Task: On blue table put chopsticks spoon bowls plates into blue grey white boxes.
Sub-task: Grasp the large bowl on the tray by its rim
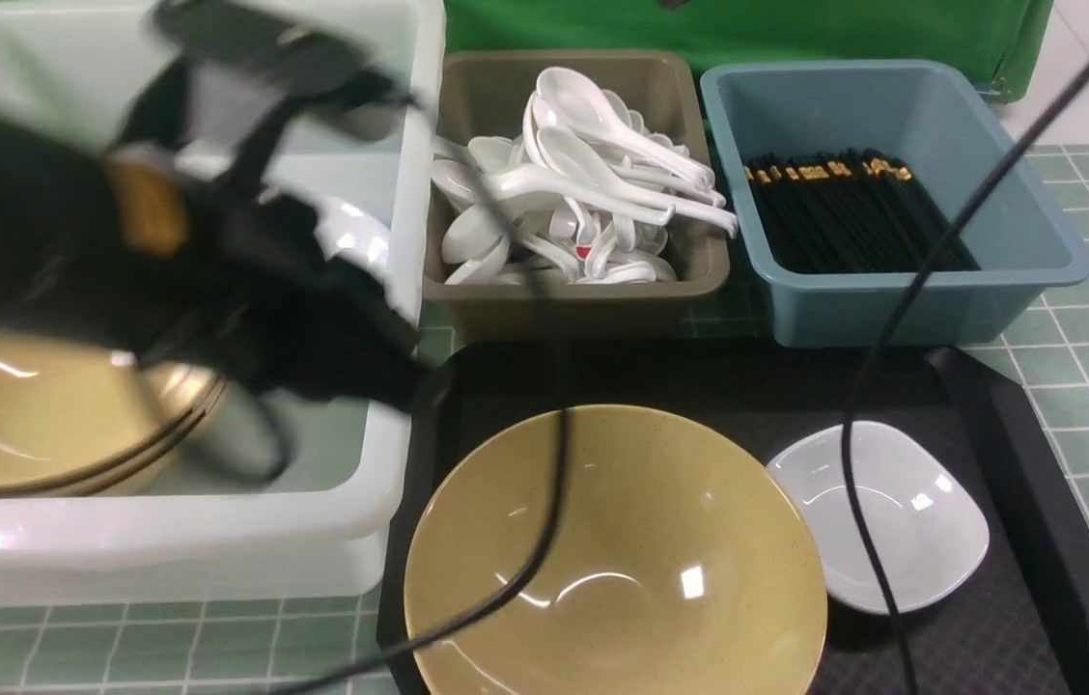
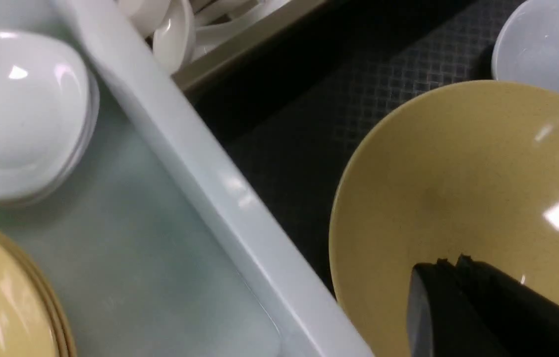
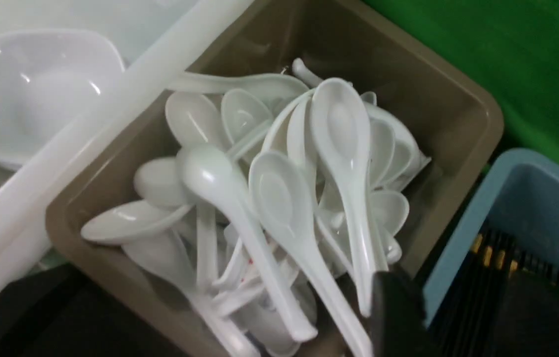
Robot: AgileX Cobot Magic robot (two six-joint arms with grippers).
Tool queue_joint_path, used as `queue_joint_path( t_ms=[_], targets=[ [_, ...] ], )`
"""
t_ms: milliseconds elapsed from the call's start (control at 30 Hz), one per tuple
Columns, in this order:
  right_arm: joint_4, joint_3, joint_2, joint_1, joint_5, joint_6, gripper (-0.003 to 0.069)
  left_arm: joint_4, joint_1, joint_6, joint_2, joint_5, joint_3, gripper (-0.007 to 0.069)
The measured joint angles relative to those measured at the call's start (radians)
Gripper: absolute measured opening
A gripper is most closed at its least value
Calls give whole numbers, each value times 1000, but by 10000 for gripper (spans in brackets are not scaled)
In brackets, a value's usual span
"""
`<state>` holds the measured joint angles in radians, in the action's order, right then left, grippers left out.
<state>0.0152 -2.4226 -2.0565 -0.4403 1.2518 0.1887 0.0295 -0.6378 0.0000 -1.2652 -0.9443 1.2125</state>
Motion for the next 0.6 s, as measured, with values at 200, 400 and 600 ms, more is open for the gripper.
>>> queue_joint_path(
  t_ms=[200,400,600],
  targets=[
    [1,413,264,-24,4,34,38,-35,0,99,-277,-127,201,159],
    [-3,762,508,-42,6,51,36,-58,0,225,-496,-130,300,417],
    [-3,967,666,-45,-52,44,36,-74,0,381,-652,-109,364,520]
  ],
)
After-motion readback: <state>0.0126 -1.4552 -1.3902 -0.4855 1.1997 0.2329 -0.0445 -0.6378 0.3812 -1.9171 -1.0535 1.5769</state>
